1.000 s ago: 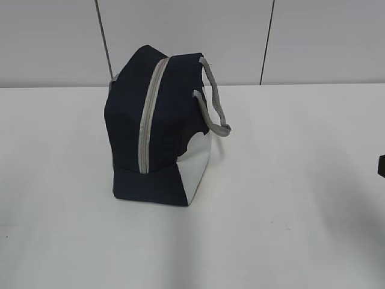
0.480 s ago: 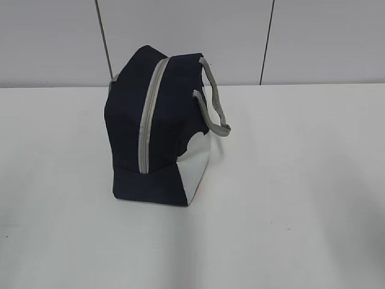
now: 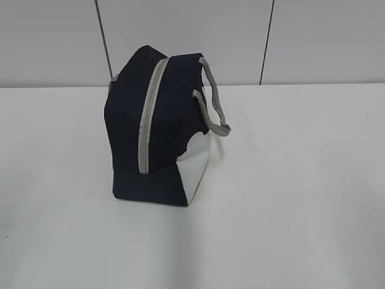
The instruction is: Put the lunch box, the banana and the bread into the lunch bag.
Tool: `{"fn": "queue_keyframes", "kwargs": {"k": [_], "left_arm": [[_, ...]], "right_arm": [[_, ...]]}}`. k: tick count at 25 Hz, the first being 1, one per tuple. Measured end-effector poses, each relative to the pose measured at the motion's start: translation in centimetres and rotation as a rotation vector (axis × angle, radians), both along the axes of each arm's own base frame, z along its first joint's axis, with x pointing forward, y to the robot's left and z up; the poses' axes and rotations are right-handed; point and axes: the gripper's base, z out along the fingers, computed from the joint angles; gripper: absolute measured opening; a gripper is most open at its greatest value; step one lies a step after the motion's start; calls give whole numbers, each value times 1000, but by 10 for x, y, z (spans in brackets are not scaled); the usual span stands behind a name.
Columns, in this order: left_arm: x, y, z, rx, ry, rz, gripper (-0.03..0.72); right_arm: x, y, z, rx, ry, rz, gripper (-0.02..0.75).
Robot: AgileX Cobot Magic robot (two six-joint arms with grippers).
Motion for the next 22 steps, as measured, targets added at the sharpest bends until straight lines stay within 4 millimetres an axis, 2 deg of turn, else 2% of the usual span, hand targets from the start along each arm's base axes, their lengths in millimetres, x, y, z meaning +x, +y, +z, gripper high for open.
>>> {"fn": "queue_keyframes", "kwargs": {"k": [5, 11, 22], "left_arm": [[0, 0, 0, -1, 0, 1, 370], [0, 0, 0, -1, 0, 1, 370], [0, 0, 0, -1, 0, 1, 370]], "right_arm": [[-17, -6, -6, -32, -41, -31, 545], [-38, -10, -8, -15, -168, -40, 545], [-41, -11, -8, -13, -180, -40, 545]]}}
